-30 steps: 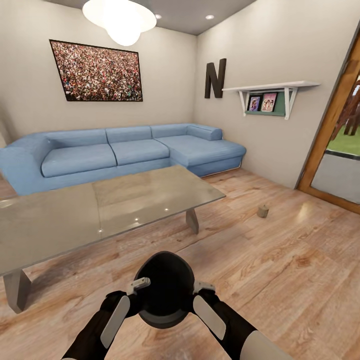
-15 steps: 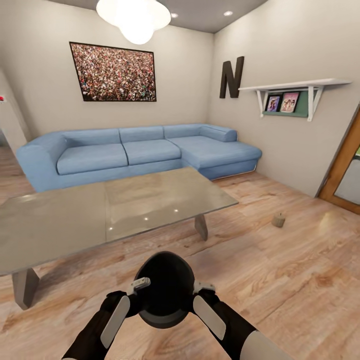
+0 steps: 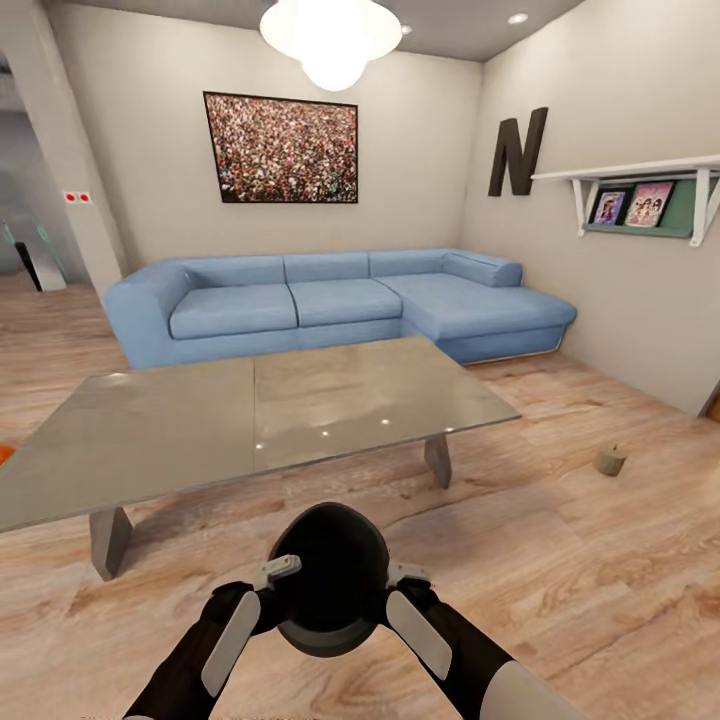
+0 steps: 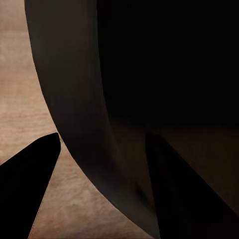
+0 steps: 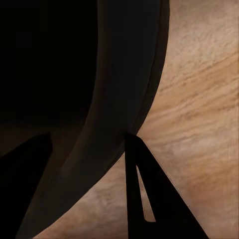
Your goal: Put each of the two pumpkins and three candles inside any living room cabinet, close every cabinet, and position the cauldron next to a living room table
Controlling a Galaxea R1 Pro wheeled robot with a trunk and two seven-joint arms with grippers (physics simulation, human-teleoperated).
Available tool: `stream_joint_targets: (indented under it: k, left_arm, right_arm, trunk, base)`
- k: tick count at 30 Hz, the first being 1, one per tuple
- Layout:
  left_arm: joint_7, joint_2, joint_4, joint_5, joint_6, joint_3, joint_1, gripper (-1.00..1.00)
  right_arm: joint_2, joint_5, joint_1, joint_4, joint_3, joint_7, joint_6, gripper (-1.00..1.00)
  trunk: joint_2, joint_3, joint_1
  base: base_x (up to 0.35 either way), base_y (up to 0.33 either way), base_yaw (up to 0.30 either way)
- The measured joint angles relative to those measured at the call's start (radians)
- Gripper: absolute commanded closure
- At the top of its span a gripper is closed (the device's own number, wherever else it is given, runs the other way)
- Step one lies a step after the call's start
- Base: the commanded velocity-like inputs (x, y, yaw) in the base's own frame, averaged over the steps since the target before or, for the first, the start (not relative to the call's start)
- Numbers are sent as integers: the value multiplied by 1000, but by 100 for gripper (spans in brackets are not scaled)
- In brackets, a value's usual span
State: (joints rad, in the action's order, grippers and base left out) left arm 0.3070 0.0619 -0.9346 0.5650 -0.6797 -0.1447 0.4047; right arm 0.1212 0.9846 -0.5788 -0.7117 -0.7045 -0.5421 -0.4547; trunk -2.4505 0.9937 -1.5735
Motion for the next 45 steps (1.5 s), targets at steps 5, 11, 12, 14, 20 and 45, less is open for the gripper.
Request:
stream_joint_targets:
  k: [5,11,12,14,20,45]
  left_arm:
    - [0,0,-1,0,0,0,0,100]
    - [0,-1,-1,1,-2,0,0,100]
    - [0,-1,-1,1,0,0,0,100]
    - [0,-1,-1,2,0,-1,0,100]
    - [0,-1,-2,0,-1,0,0,100]
    - [0,-1,-1,8,5,-1,0,100]
  right_arm:
    - [0,-1,0,-1,2,0,0,100]
    - [0,-2,0,-2,0,0,-1,100]
    - [0,-2,0,-2,1,0,-1,100]
    - [0,-2,0,-2,0,0,-1,100]
    - [0,-1,0,-2,0,0,0,100]
    - [0,-18,0,-7,7,2,-11,100]
  trunk:
    - [0,0,0]
    - [0,0,0]
    - [0,0,0]
    - [0,0,0]
    - [0,0,0]
    - [-35,16,-19]
  base:
    - [0,0,153]
    - [71,0,15]
    - [99,0,2]
    - [52,0,1]
    - [11,0,0]
    - [0,0,0]
